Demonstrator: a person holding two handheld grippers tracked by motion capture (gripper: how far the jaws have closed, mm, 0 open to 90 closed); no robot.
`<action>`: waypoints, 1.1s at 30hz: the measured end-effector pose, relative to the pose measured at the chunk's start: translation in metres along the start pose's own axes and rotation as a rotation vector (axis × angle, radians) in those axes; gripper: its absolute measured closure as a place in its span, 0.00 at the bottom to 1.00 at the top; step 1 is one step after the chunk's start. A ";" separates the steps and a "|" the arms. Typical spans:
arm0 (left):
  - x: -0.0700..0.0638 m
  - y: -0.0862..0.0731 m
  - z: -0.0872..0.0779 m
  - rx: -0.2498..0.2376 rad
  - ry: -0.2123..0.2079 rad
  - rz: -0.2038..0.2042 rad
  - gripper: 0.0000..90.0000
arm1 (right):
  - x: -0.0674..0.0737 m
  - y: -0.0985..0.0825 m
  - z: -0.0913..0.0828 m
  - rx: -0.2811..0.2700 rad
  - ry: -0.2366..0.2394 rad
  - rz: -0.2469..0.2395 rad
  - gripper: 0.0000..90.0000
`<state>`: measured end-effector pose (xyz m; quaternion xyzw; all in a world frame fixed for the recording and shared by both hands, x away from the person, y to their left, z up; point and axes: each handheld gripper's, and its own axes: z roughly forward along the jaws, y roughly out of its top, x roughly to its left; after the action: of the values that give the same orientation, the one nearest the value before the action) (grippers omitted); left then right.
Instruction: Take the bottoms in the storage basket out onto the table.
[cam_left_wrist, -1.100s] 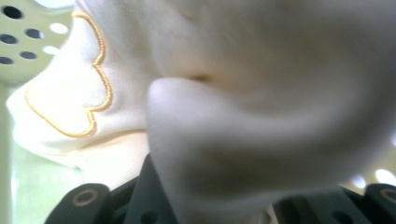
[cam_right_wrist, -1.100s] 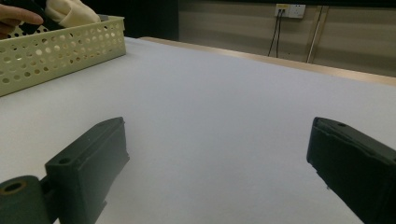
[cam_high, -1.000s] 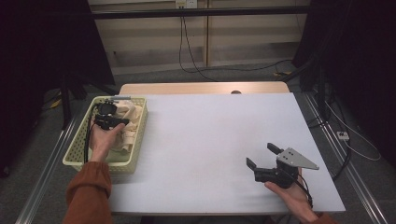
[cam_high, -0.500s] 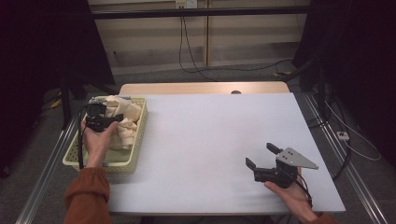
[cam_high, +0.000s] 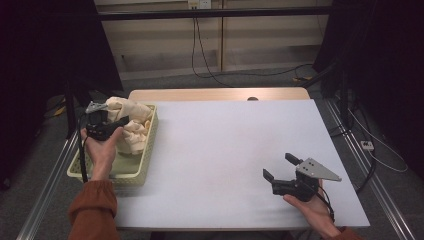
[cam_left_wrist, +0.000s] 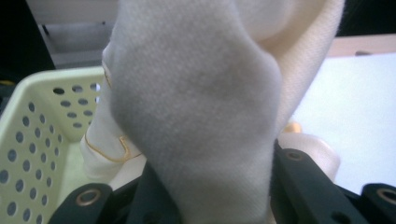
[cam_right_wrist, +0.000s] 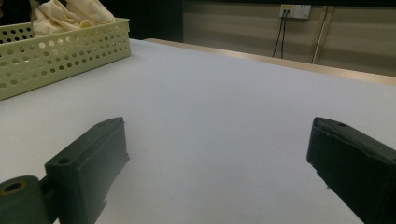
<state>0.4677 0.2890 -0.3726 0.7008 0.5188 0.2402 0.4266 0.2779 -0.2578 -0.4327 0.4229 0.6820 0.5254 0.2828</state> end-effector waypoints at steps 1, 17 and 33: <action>0.000 0.001 -0.002 -0.006 0.002 0.003 0.80 | 0.000 0.000 0.000 0.000 0.000 0.000 0.05; 0.002 0.003 -0.019 -0.111 -0.019 0.002 0.80 | 0.001 0.001 0.000 -0.002 0.001 -0.001 0.05; -0.001 0.007 -0.034 -0.207 -0.028 -0.015 0.80 | 0.001 0.001 -0.001 -0.005 0.004 -0.001 0.05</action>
<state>0.4441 0.2990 -0.3487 0.6524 0.4903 0.2795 0.5058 0.2772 -0.2574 -0.4319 0.4210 0.6814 0.5277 0.2829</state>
